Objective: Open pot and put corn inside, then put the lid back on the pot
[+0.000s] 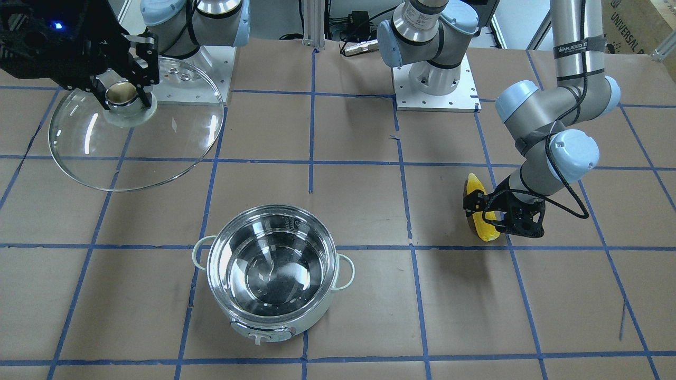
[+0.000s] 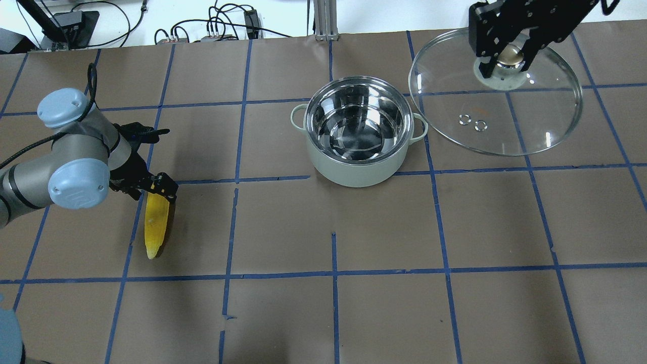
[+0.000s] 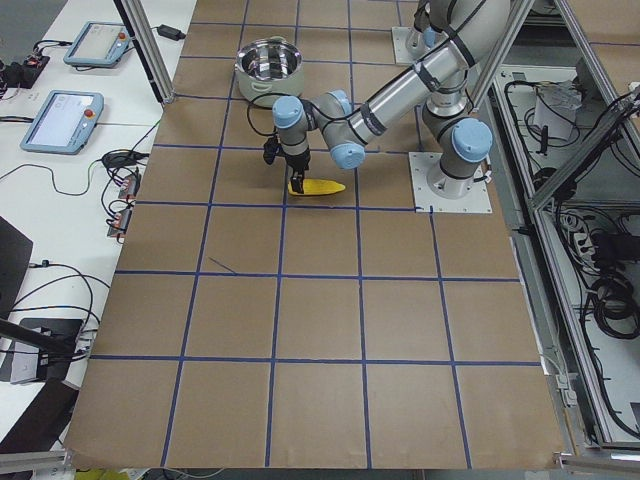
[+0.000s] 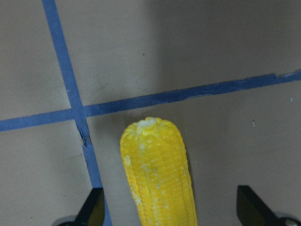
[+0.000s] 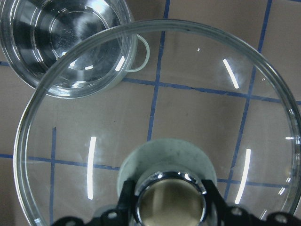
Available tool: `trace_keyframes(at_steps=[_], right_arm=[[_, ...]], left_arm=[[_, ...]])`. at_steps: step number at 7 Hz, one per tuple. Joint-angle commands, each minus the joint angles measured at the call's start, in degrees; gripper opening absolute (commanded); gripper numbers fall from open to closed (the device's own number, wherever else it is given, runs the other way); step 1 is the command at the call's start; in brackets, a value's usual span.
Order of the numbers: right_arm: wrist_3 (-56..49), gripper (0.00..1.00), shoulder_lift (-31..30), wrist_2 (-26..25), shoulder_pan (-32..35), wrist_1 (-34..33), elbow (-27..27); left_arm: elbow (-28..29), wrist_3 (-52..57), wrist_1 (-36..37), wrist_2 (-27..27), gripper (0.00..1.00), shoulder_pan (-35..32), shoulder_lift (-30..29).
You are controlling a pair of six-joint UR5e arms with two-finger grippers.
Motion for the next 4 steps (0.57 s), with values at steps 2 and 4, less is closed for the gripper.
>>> trace_keyframes(at_steps=[2,4], right_arm=[[0.0,0.12,-4.0,0.0,-1.2,-5.1,8.9],[0.0,0.08,-3.9,0.1,-1.5,-5.1,9.2]], left_arm=[[-0.2,-0.1,0.6,0.0,0.47,0.1,-1.3],[0.2,-0.6,0.6,0.0,0.16,-0.1,-0.7]])
